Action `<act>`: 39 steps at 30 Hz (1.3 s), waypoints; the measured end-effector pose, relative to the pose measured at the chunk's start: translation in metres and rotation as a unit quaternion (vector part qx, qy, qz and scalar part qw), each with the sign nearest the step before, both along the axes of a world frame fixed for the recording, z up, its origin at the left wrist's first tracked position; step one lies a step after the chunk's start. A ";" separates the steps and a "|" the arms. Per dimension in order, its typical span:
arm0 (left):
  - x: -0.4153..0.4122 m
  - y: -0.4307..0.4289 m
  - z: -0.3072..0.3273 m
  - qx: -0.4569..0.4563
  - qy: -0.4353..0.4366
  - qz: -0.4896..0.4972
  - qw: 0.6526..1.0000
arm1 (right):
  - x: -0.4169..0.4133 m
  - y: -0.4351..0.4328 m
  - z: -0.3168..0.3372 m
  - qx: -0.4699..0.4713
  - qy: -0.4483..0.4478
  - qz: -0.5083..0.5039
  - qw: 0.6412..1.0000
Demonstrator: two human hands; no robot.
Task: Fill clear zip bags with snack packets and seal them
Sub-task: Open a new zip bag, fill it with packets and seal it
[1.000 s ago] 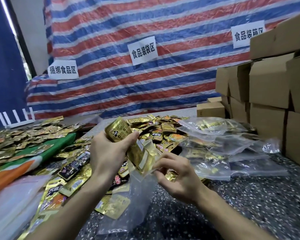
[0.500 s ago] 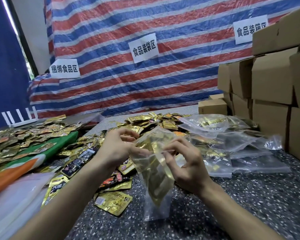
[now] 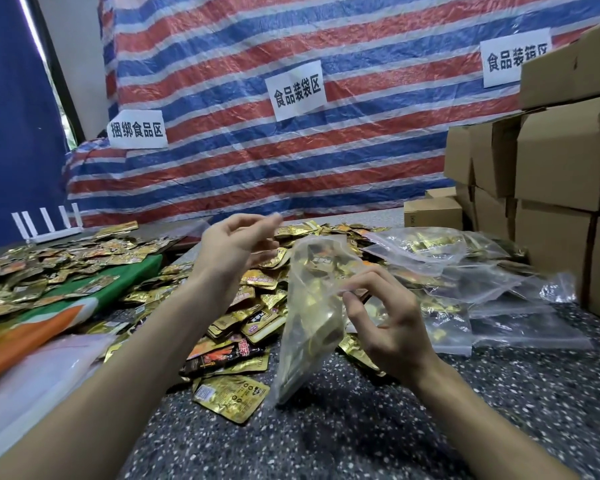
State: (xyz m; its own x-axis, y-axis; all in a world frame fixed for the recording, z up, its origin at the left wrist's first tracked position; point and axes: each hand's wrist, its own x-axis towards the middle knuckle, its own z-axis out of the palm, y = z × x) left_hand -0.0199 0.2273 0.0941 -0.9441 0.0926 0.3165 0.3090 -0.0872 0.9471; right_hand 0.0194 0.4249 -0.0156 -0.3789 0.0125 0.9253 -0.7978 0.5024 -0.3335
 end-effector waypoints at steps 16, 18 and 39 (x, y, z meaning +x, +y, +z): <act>-0.080 -0.073 -0.162 -0.468 -0.044 0.259 0.844 | -0.002 -0.001 -0.006 0.035 -0.045 0.040 0.998; -0.082 -0.071 -0.161 -0.470 -0.049 0.274 0.838 | -0.002 -0.001 -0.007 0.038 -0.059 0.050 0.996; -0.026 -0.079 -0.060 -0.246 0.062 0.315 0.915 | 0.000 0.001 -0.005 0.034 -0.063 0.036 0.997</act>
State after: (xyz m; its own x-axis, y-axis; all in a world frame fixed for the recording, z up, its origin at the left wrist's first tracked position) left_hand -0.0462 0.1480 0.0343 -0.8190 -0.2967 0.4912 0.2598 0.5714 0.7784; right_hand 0.0198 0.4256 -0.0206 -0.4899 -0.0799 0.8681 -0.7865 0.4700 -0.4005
